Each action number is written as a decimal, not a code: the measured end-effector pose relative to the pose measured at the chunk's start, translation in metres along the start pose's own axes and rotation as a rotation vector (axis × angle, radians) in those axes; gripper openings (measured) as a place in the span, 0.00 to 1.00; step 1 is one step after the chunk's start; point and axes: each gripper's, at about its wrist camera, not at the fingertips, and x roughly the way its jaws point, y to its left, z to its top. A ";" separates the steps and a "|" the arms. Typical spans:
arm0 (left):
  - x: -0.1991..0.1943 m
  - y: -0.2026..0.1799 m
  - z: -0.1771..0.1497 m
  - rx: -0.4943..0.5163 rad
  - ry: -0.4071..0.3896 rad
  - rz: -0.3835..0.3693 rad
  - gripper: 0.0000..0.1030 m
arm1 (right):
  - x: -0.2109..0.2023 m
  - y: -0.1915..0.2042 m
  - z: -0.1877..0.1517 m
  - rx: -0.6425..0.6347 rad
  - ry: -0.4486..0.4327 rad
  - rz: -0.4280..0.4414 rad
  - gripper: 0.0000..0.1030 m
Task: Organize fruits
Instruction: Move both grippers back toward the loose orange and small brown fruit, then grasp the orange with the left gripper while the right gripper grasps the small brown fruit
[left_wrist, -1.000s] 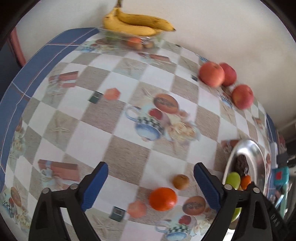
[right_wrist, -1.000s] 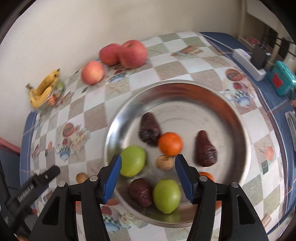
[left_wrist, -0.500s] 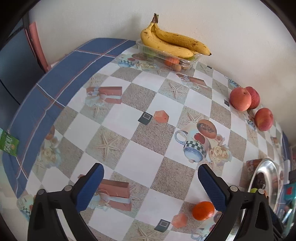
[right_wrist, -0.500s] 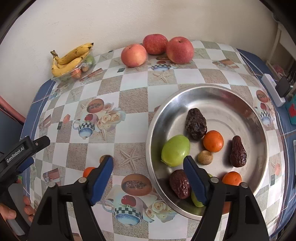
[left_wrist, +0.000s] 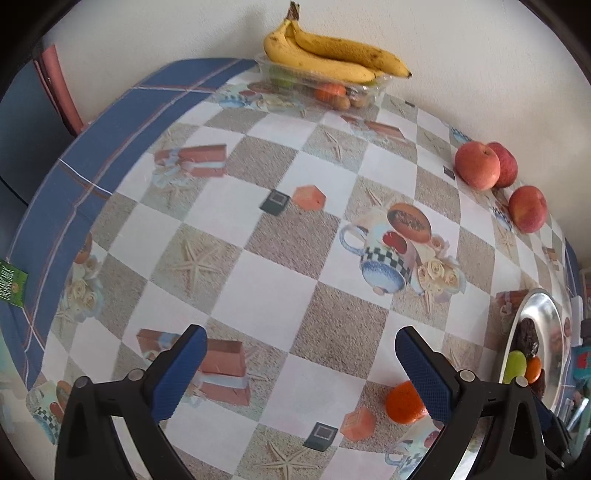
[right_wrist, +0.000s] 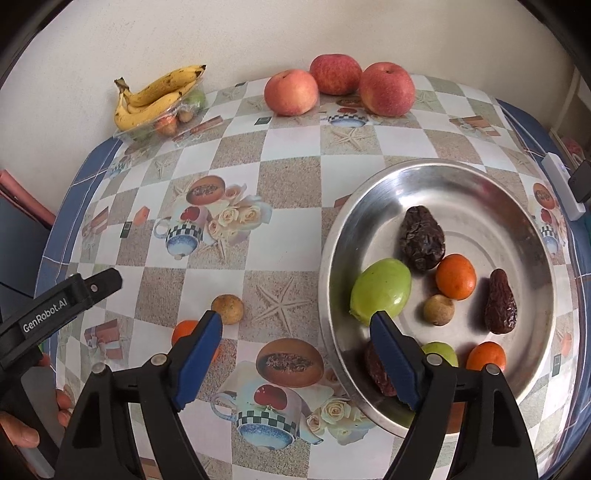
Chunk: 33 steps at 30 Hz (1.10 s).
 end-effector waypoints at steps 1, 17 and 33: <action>0.003 -0.001 -0.001 0.001 0.015 -0.008 1.00 | 0.001 0.001 0.000 -0.002 0.002 0.003 0.80; 0.011 -0.032 -0.016 0.058 0.106 -0.163 1.00 | -0.015 -0.043 0.005 0.162 -0.036 -0.058 0.80; 0.030 -0.086 -0.045 0.266 0.163 -0.121 0.95 | -0.020 -0.049 0.005 0.200 -0.060 -0.059 0.81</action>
